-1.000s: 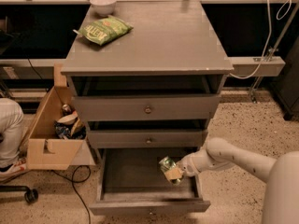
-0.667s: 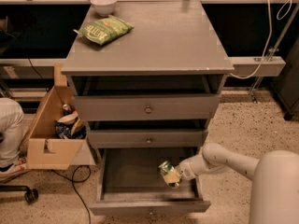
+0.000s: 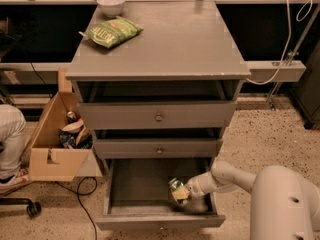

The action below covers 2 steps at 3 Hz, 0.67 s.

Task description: Place green can into bottom drawer

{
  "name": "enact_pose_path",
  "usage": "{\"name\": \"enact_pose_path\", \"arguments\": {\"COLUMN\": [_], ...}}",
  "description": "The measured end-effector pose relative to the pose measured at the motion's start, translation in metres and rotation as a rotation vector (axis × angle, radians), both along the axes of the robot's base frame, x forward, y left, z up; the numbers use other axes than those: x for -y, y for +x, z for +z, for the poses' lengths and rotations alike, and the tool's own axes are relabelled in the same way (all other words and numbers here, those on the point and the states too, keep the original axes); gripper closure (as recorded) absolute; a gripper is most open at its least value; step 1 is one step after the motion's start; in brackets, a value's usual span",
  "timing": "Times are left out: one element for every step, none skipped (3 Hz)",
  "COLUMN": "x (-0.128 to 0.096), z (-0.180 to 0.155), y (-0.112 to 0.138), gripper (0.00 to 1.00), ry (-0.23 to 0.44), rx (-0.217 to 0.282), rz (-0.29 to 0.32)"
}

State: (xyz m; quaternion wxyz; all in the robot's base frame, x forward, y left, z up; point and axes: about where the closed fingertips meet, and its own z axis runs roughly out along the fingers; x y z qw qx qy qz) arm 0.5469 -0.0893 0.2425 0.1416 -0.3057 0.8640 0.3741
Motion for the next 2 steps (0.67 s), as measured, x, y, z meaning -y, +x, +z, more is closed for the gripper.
{"name": "enact_pose_path", "arguments": {"x": [-0.004, -0.008], "z": [-0.024, -0.037], "y": [0.005, 0.011], "gripper": [1.0, 0.84], "ry": [-0.005, -0.01], "rx": [-0.023, -0.033], "rz": [-0.02, -0.036]}}
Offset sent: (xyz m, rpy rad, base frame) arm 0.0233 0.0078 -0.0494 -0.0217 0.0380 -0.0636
